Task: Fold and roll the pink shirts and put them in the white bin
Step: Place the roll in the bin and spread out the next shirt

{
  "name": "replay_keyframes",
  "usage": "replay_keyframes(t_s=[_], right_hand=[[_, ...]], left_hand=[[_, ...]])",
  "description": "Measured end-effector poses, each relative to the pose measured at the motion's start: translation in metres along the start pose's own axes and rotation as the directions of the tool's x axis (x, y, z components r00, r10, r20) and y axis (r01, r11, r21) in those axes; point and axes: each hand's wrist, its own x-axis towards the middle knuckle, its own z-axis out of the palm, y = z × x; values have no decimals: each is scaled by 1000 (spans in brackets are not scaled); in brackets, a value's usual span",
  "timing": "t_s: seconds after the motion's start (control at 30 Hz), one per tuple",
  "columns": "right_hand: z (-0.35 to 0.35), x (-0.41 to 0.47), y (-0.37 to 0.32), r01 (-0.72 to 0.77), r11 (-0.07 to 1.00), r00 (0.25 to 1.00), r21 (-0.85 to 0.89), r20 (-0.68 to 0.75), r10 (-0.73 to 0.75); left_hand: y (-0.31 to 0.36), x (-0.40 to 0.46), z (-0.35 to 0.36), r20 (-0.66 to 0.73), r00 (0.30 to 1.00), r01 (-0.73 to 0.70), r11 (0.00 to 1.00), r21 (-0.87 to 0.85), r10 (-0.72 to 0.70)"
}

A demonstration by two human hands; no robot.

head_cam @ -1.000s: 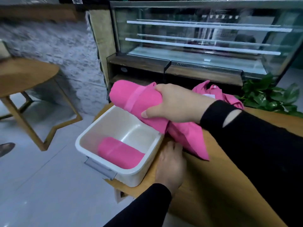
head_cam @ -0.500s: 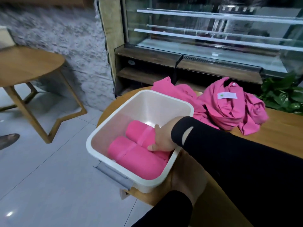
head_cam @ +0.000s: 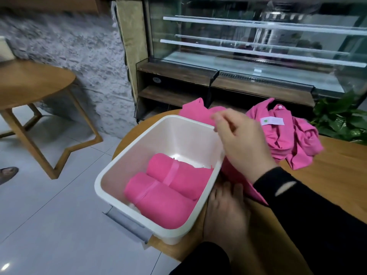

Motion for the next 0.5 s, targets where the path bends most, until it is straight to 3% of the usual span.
replay_keyframes(t_s=[0.07, 0.27, 0.37, 0.5], right_hand=[[-29, -37, 30, -101, 993, 983, 53, -149, 108], [-68, -171, 139, -314, 889, 926, -335, 99, 364], [-75, -194, 152, -177, 826, 871, -535, 306, 385], [-66, -199, 152, -182, 813, 873, -554, 289, 392]], left_hand=[[6, 2, -4, -47, 999, 10, 999, -31, -12], [6, 5, 9, -77, 997, -23, 998, 58, 27], [9, 4, 7, -24, 1000, -16, 998, 60, 17], [1, 2, 1, -24, 999, -33, 995, 94, 36]])
